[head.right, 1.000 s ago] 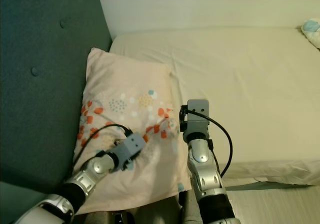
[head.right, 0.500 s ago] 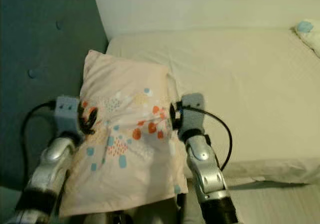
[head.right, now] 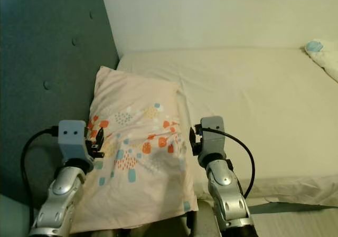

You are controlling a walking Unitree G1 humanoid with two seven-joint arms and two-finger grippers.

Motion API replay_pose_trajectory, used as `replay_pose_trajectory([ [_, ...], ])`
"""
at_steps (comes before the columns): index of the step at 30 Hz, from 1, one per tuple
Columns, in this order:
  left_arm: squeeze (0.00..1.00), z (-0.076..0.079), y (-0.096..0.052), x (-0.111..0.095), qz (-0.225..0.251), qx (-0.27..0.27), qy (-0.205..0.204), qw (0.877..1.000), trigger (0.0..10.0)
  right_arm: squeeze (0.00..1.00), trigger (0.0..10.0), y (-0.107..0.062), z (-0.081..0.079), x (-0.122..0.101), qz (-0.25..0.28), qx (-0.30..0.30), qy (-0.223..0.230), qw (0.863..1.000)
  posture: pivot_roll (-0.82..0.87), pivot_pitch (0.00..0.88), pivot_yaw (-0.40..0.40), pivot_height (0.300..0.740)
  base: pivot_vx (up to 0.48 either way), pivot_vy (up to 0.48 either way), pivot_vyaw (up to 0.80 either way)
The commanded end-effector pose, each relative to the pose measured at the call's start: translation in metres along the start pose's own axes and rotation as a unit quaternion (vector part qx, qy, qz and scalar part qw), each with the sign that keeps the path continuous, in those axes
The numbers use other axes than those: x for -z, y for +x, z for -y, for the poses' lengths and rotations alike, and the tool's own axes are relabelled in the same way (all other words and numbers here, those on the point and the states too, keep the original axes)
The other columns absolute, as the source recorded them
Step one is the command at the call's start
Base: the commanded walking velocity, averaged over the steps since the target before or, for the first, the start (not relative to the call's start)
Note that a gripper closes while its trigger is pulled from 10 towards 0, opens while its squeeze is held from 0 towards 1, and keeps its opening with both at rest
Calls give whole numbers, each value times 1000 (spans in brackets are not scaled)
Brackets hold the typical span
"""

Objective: Clean up the room

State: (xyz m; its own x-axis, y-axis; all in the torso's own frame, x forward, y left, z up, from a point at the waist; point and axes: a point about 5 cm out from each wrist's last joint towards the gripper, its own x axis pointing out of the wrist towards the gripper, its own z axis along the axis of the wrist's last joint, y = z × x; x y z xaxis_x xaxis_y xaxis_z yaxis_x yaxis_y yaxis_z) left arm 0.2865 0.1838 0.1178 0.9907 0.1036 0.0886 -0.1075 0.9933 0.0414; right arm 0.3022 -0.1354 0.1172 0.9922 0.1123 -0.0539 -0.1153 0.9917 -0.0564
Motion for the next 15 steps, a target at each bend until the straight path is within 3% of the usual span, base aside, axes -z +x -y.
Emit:
replay_pose_trajectory([
  [1, 0, 3, 0, -1, 1, 15, 13, 1000, 10000, 0, 10000, -2, 1, 7, -12, 6, 10, 1000, -62, 92, -15, 675, 0, 0, 0],
  [15, 0, 15, -13, 8, -48, 60, 16, 997, 10000, 0, 10000, -6, -4, 16, -24, 1, 22, 999, -64, 75, -1, 740, 0, 0, 0],
])
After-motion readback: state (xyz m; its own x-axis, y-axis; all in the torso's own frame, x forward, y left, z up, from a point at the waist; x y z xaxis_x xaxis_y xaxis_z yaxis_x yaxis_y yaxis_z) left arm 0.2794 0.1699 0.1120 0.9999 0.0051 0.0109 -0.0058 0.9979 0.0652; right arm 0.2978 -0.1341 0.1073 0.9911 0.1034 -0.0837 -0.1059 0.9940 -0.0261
